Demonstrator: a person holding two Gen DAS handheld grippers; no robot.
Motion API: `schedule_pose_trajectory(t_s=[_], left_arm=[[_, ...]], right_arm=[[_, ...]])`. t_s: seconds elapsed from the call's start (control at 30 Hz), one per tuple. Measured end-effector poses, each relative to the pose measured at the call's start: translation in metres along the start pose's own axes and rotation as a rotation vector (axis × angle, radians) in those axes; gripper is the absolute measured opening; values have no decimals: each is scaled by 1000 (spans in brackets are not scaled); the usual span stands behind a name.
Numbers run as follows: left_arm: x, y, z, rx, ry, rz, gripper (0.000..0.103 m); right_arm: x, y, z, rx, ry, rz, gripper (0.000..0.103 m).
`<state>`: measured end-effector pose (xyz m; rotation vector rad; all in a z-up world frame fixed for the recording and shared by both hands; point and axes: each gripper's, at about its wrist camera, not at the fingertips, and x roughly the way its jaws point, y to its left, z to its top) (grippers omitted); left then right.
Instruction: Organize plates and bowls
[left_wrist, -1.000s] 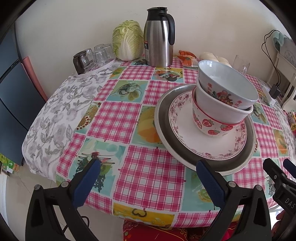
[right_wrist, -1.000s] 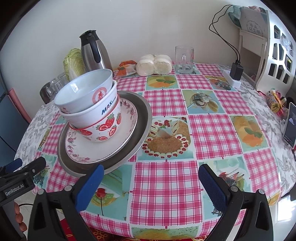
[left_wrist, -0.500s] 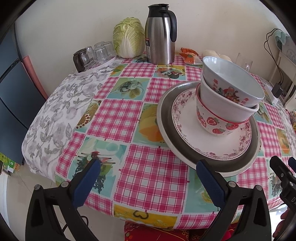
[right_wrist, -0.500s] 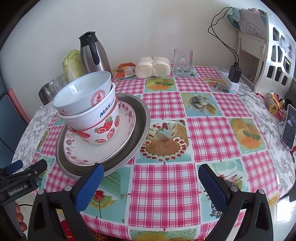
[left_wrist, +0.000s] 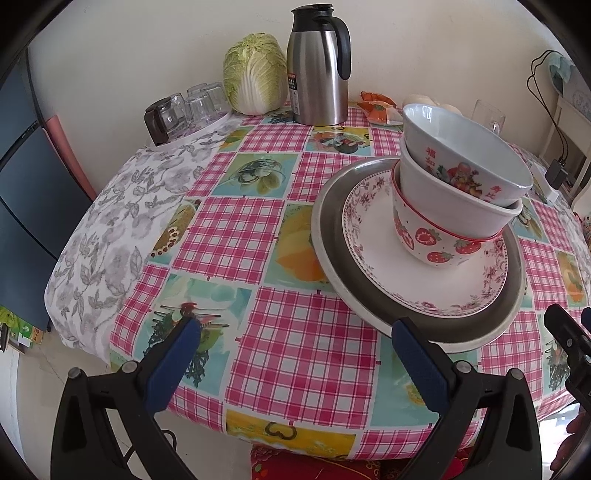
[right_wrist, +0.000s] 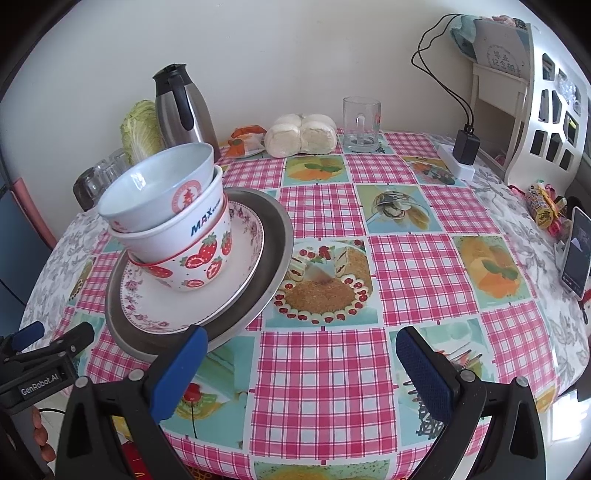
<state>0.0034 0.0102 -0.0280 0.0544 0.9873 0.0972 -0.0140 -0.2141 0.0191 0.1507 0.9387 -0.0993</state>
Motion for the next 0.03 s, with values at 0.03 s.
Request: schedule_pose_trajectory(t_s=[0.03], left_arm=[[1,0,0,2,3,0,103]], right_arm=[[1,-1,0,0,1,0,103]])
